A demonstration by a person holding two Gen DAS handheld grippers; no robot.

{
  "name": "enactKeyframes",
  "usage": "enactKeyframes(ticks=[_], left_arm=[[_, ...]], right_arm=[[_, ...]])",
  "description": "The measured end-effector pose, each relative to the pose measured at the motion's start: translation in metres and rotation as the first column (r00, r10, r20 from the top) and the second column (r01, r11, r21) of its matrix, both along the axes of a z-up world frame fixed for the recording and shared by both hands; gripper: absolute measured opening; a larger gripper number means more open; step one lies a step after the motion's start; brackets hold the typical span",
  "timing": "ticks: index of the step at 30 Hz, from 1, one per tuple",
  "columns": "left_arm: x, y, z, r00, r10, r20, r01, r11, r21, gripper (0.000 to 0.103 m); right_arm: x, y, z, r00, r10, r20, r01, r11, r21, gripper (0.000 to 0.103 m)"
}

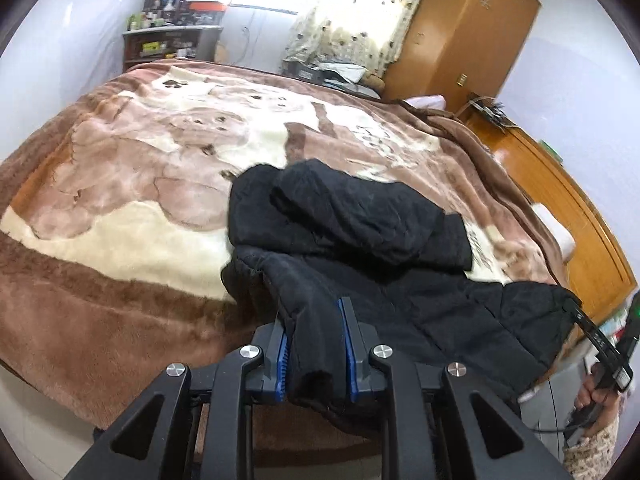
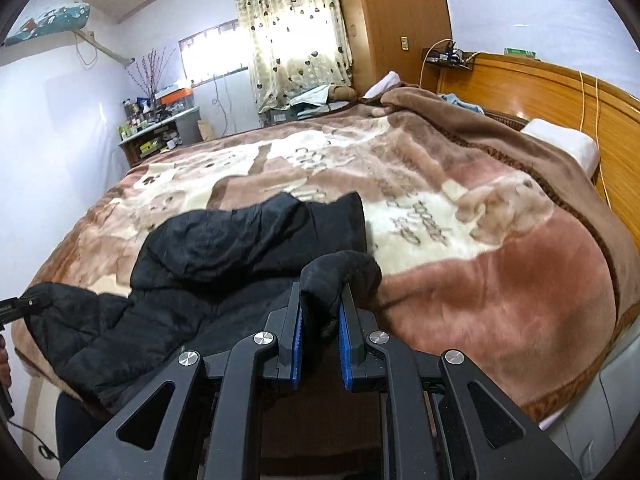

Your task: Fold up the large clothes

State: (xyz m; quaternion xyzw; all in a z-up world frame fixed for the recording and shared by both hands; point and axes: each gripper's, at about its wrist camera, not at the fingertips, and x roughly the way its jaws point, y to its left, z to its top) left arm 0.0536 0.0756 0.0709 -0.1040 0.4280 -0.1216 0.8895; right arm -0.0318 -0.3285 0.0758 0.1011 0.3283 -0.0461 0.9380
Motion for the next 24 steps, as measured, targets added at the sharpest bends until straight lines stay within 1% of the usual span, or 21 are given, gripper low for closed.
enactKeyframes(ticks=[4, 7, 9, 14, 16, 18, 24], left_arm=[[0.022, -0.005, 0.009, 1.0, -0.002, 0.009, 0.001, 1.0, 0.015, 0.022], [0.043, -0.007, 0.016, 1.0, 0.014, 0.014, -0.015, 1.0, 0.026, 0.022], [0.056, -0.009, 0.02, 0.999, 0.03, 0.024, -0.031, 0.999, 0.044, 0.022], [0.097, -0.018, 0.027, 0.999, 0.035, 0.028, -0.037, 0.997, 0.066, 0.022], [0.115, -0.017, 0.027, 0.997, 0.069, 0.019, -0.07, 0.995, 0.073, 0.022], [0.128, -0.018, 0.028, 0.998, 0.068, 0.02, -0.069, 0.995, 0.069, 0.022], [0.178, -0.019, 0.022, 0.993, 0.111, -0.029, -0.109, 0.992, 0.071, 0.023]], right_arm=[[0.026, 0.003, 0.014, 1.0, 0.011, -0.002, -0.011, 0.999, -0.034, 0.015], [0.044, 0.003, 0.022, 1.0, 0.018, -0.007, -0.018, 0.999, -0.048, 0.015], [0.058, 0.003, 0.026, 1.0, 0.017, -0.012, -0.018, 0.999, -0.052, 0.015], [0.094, 0.001, 0.032, 1.0, 0.011, -0.027, -0.013, 0.997, -0.07, 0.015], [0.11, -0.001, 0.033, 0.999, 0.005, -0.037, -0.007, 0.998, -0.068, 0.015], [0.124, -0.004, 0.034, 0.999, -0.008, -0.049, 0.004, 0.998, -0.065, 0.015], [0.167, -0.006, 0.031, 0.996, -0.028, -0.085, 0.02, 0.996, -0.091, 0.015]])
